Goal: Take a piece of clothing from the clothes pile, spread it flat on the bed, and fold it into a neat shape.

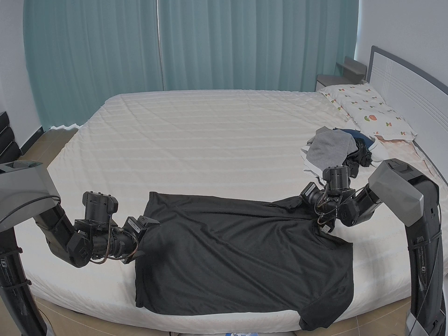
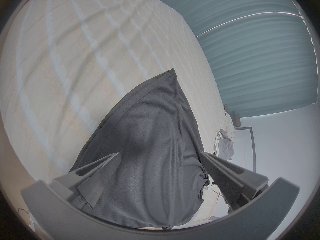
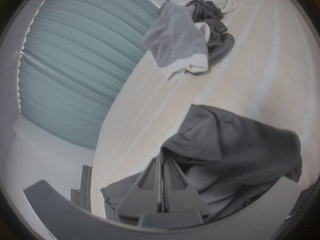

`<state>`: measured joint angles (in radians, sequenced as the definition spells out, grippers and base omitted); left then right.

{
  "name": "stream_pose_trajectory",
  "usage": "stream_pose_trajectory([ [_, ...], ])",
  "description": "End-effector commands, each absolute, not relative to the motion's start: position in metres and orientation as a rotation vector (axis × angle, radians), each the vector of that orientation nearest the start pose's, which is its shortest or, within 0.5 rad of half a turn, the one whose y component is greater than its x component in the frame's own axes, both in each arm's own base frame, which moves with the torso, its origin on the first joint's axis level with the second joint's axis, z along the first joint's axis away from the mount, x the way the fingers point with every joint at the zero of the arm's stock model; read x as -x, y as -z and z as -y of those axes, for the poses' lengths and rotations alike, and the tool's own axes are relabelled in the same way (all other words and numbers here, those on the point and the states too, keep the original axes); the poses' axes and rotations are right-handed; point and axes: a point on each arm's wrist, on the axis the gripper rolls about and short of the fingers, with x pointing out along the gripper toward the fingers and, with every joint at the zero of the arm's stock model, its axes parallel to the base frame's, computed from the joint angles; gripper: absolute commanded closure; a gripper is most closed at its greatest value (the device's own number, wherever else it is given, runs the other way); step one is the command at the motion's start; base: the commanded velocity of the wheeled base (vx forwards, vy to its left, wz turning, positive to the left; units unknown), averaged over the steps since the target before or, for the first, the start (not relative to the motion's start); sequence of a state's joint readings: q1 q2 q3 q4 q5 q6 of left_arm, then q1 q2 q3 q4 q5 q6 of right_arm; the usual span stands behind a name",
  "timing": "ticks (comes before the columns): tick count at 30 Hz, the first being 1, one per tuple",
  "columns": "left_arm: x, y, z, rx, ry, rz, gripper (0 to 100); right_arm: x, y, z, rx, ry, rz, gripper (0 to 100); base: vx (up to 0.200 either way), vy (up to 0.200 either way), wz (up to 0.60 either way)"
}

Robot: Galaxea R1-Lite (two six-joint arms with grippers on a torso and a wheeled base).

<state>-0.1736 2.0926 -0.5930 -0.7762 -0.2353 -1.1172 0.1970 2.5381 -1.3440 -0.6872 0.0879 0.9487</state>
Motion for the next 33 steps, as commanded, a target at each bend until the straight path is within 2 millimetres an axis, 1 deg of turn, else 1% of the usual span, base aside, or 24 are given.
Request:
stream_pose_trajectory([
  [1,-0.308,-0.023,0.059,1.074,-0.059,-0.871,0,-0.473,-0.012,-0.094,-0.902,-0.053,-0.519,100,0.000,0.000,0.00],
  [4,-0.307,-0.023,0.059,1.071,-0.061,-0.873,0,-0.485,-0.027,-0.095,-0.909,-0.084,-0.451,100,0.000,0.000,0.00],
  [6,-0.307,-0.023,0.059,1.071,-0.061,-0.873,0,-0.498,-0.039,-0.098,-0.911,-0.116,-0.375,100,0.000,0.000,0.00],
  [7,-0.307,-0.022,0.059,1.071,-0.062,-0.874,0,-0.505,-0.041,-0.101,-0.910,-0.127,-0.342,100,0.000,0.000,0.00],
  [10,-0.307,-0.022,0.059,1.072,-0.064,-0.873,0,-0.521,-0.036,-0.106,-0.872,-0.128,-0.299,100,0.000,0.000,0.00],
  [13,-0.307,-0.022,0.059,1.072,-0.064,-0.873,0,-0.528,-0.023,-0.109,-0.807,-0.123,-0.320,100,0.000,0.000,0.00],
  [14,-0.307,-0.022,0.059,1.072,-0.064,-0.873,0,-0.530,-0.018,-0.110,-0.792,-0.123,-0.323,0,0.000,0.000,0.00],
  [16,-0.307,-0.022,0.059,1.072,-0.064,-0.873,0,-0.532,-0.011,-0.112,-0.766,-0.122,-0.320,0,0.000,0.000,0.00],
  [17,-0.307,-0.022,0.059,1.072,-0.064,-0.873,0,-0.532,-0.011,-0.112,-0.766,-0.122,-0.320,0,0.000,0.000,0.00],
  [19,-0.307,-0.022,0.059,1.072,-0.064,-0.873,0,-0.538,0.006,-0.118,-0.716,-0.125,-0.309,0,0.000,0.000,0.00],
  [21,-0.307,-0.022,0.059,1.072,-0.064,-0.873,0,-0.539,0.013,-0.119,-0.703,-0.119,-0.312,0,0.000,0.000,0.00],
  [26,-0.307,-0.022,0.059,1.072,-0.064,-0.873,0,-0.538,0.016,-0.119,-0.695,-0.101,-0.304,0,0.000,0.000,0.00],
  [33,-0.307,-0.022,0.059,1.072,-0.064,-0.873,0,-0.529,0.027,-0.116,-0.693,-0.076,-0.360,0,0.000,0.000,0.00],
])
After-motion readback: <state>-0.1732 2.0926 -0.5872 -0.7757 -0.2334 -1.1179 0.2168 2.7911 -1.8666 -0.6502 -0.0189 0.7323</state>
